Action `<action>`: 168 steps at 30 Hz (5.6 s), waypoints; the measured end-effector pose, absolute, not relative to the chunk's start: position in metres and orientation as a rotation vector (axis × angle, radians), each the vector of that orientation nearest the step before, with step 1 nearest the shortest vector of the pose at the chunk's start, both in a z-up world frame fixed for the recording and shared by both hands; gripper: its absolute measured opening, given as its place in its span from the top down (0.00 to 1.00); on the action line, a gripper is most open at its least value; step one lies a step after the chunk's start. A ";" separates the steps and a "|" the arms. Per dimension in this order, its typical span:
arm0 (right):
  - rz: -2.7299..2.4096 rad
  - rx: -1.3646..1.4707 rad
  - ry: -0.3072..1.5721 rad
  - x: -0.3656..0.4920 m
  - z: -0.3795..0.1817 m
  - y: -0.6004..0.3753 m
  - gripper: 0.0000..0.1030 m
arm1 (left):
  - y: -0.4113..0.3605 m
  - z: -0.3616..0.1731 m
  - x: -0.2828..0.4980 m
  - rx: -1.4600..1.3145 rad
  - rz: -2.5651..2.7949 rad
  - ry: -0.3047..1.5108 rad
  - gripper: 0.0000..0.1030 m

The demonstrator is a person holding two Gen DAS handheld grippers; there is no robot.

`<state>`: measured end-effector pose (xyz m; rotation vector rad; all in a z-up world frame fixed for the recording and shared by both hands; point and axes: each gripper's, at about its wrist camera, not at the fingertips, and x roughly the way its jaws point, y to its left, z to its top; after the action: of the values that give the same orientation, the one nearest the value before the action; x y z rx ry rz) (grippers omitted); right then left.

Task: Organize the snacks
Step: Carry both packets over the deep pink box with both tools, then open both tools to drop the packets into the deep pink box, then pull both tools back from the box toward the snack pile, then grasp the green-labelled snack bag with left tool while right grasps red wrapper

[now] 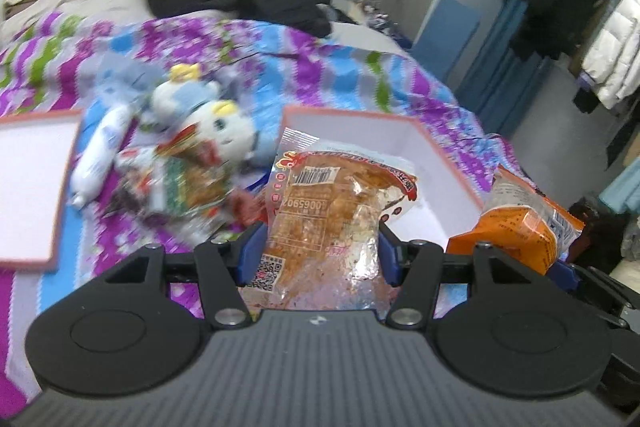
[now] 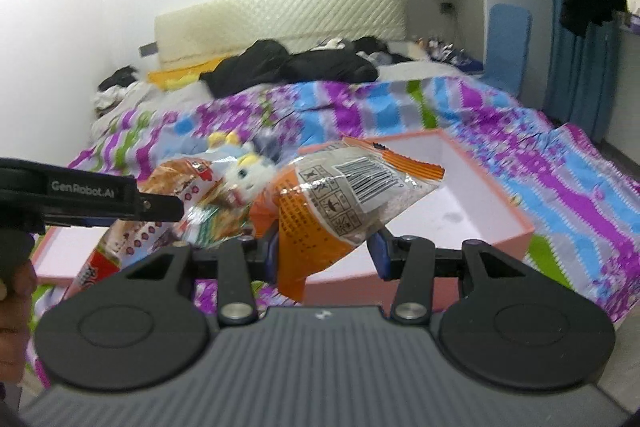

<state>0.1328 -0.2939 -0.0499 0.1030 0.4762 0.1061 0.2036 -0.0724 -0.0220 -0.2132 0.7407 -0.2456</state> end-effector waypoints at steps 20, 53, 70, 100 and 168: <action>0.014 0.140 0.637 0.267 -0.111 -0.381 0.54 | -0.193 -0.079 0.375 -0.151 -0.363 0.879 0.39; 0.016 0.237 0.639 0.236 -0.098 -0.377 0.39 | -0.163 -0.043 0.320 -0.113 -0.352 0.788 0.19; 0.089 0.211 0.503 0.125 -0.041 -0.321 0.39 | -0.077 0.033 0.165 -0.163 -0.321 0.617 0.19; 0.295 0.140 0.570 0.079 -0.084 -0.229 0.39 | 0.024 -0.044 0.064 -0.173 -0.095 0.655 0.16; 0.257 -0.405 1.081 0.377 -0.244 -0.093 0.66 | 0.143 -0.280 0.424 -0.863 -0.148 1.081 0.97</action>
<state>0.3771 -0.0927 -0.2440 -0.4054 1.0809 0.2565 0.4236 0.1428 -0.2800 -0.8634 1.0811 -0.1478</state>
